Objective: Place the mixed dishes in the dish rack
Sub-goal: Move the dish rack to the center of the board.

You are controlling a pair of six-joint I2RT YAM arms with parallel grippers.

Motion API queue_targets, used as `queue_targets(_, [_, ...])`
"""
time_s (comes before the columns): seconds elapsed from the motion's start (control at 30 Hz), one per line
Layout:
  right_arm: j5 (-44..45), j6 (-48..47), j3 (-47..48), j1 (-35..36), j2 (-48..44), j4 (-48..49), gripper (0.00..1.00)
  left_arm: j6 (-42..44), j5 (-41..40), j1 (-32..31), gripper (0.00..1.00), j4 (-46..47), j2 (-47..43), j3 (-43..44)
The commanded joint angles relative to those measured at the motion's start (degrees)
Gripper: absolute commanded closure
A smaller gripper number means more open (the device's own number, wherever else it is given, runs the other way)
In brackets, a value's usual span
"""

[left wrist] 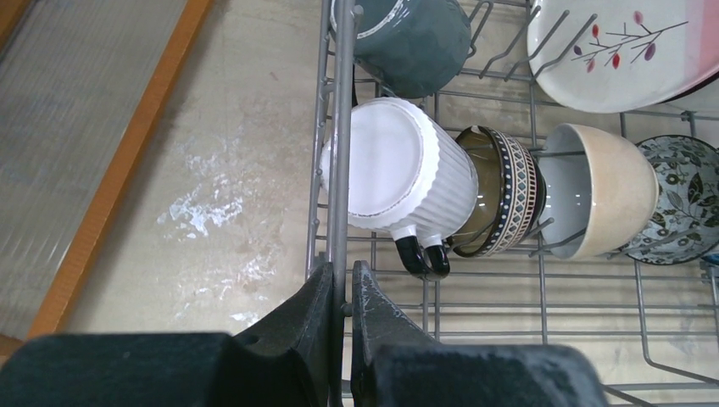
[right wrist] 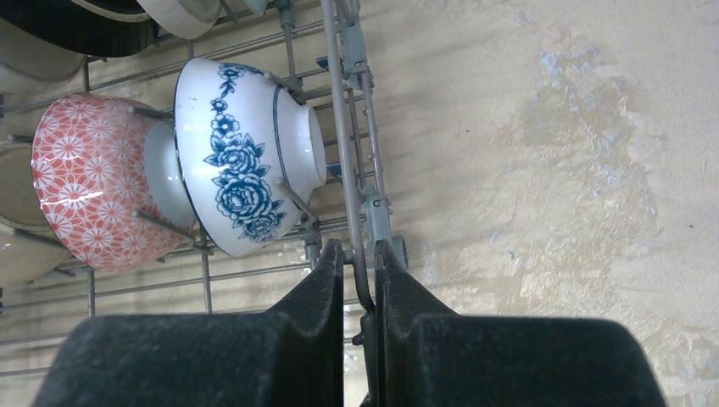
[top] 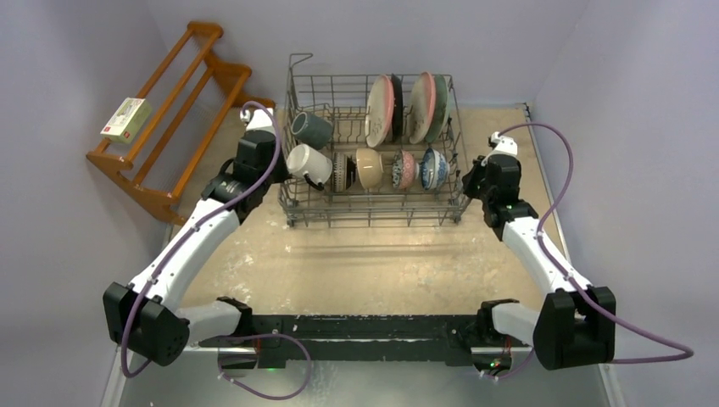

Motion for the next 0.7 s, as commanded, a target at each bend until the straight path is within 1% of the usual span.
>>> queue_targets(0.0, [-2.7,9.7,-1.0,0.9,-3.1,1.8,1.00,-2.5,3.3,-0.6,1.00,-3.1,-7.1,-0.6])
queue_targets(0.2, [-4.4,12.3,-3.9,0.9,-7.9,0.4,1.00,-3.8,7.5,-0.6,1.00,-4.8,-10.4,-2.9])
queue_targets(0.33, [-3.9,14.5,-6.9,0.9,-11.9,0.7,1.00,-5.1,10.4,-0.6,1.00,-4.9,-11.8,-4.2])
queue_targets(0.5, [-4.2,15.8,-7.6,0.9,-14.0,-0.3,1.00,-5.0,10.4,-0.6,1.00,-6.3,-13.5,-3.6])
queue_targets(0.6, [-2.2,16.0,-7.4,0.9,-14.1,-0.5,1.00,-4.7,10.4,-0.6,1.00,-6.7,-13.9,-4.0])
queue_targets(0.67, [-2.3,16.9,-7.3,0.9,-13.8,-0.6,1.00,-4.5,10.4,-0.6,1.00,-6.4,-14.0,-4.4])
